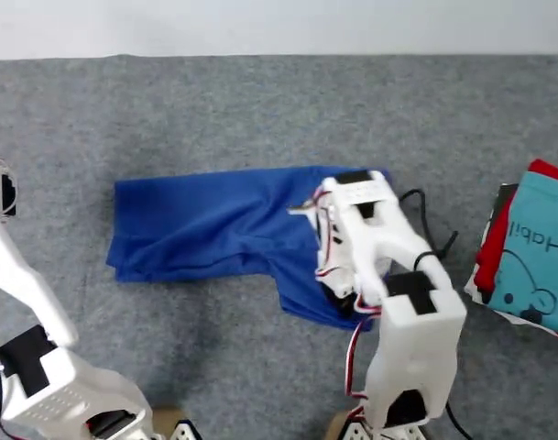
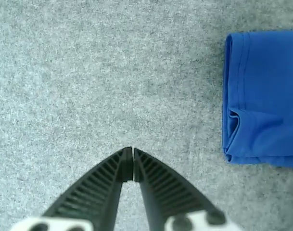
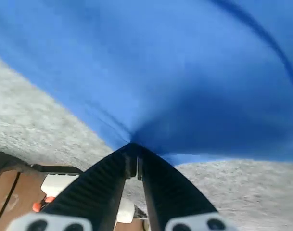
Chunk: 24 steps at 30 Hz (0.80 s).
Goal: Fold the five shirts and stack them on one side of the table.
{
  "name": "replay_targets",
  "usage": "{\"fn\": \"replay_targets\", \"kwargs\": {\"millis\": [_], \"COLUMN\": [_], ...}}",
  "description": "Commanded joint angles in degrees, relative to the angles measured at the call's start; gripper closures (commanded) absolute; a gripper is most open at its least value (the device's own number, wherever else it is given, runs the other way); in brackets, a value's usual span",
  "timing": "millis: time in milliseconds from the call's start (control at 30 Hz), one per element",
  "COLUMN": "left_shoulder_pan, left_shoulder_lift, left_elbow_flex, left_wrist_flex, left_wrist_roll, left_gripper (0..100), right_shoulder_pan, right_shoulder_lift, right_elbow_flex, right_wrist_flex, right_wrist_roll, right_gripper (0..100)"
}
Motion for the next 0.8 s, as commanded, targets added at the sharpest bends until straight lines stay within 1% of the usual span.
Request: {"fn": "replay_targets", "kwargs": {"millis": [0, 67, 167, 267, 367, 467, 567, 667, 767], "left_shoulder_pan": [-0.3, -0.2, 0.0, 0.0, 0.0, 0.0, 0.1, 0.1, 0.1], "left_shoulder_lift": [-3.3, -3.3, -3.1, -2.6, -2.6, -2.6, -2.6, -2.6, -2.6], "left_elbow_flex": [-0.1, -0.1, -0.1, 0.0, 0.0, 0.0, 0.0, 0.0, 0.0], "left_wrist_flex": [1.1, 1.1, 0.9, 0.9, 0.9, 0.9, 0.9, 0.9, 0.9], "left_wrist_roll": [0.4, 0.4, 0.4, 0.4, 0.4, 0.4, 0.4, 0.4, 0.4], "left_gripper": [99, 99, 99, 99, 99, 99, 99, 99, 99], "right_shoulder_pan": [5.1, 6.7, 7.3, 7.1, 6.5, 3.4, -1.9, -6.2, -7.0], "right_shoulder_lift": [0.0, 0.0, 0.0, -0.2, -3.1, -7.4, -9.2, -7.3, -2.5], "right_elbow_flex": [-2.5, -2.7, -2.7, -3.4, -7.6, -11.8, -13.6, -13.4, -12.8], "right_wrist_flex": [1.2, 2.8, 6.0, 8.2, 9.5, 9.4, 9.2, 7.5, 4.2], "right_wrist_roll": [-0.4, 1.1, 3.0, 3.0, 2.5, 2.5, 2.5, 2.4, 0.8], "right_gripper": [98.4, 98.4, 98.4, 98.4, 98.4, 98.4, 98.4, 98.4, 98.4]}}
